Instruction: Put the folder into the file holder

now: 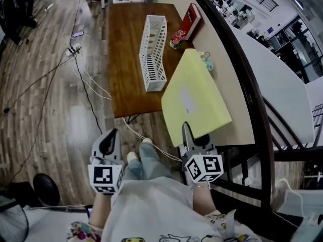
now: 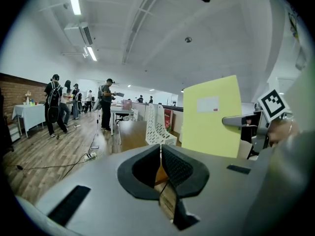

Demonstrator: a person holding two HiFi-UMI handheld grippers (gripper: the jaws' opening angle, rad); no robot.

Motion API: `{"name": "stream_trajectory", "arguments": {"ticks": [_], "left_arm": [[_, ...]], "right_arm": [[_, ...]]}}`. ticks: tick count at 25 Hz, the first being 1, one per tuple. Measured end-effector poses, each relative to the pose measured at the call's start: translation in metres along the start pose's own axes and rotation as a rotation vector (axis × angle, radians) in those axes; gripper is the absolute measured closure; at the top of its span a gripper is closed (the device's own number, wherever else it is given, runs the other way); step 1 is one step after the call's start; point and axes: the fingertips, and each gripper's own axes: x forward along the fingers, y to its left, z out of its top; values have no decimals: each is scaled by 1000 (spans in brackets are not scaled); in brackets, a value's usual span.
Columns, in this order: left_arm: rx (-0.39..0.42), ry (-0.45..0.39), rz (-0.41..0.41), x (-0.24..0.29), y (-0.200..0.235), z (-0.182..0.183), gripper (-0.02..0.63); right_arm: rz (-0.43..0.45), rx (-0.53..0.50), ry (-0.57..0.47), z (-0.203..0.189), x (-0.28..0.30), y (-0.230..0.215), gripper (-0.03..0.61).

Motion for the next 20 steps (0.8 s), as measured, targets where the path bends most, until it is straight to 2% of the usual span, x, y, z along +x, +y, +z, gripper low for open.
{"name": "stream_trajectory", "arguments": {"ticks": [6, 12, 20], "left_arm": [[2, 5, 8, 25, 4, 5, 603], [18, -18, 17, 70, 3, 30, 603], [28, -65, 51, 130, 0, 68, 603]], "right_arm": [[-7, -1, 15, -1, 19, -12, 407], [-5, -24, 38, 0, 48, -39, 407], [42, -36, 1, 30, 109, -72, 407]]}}
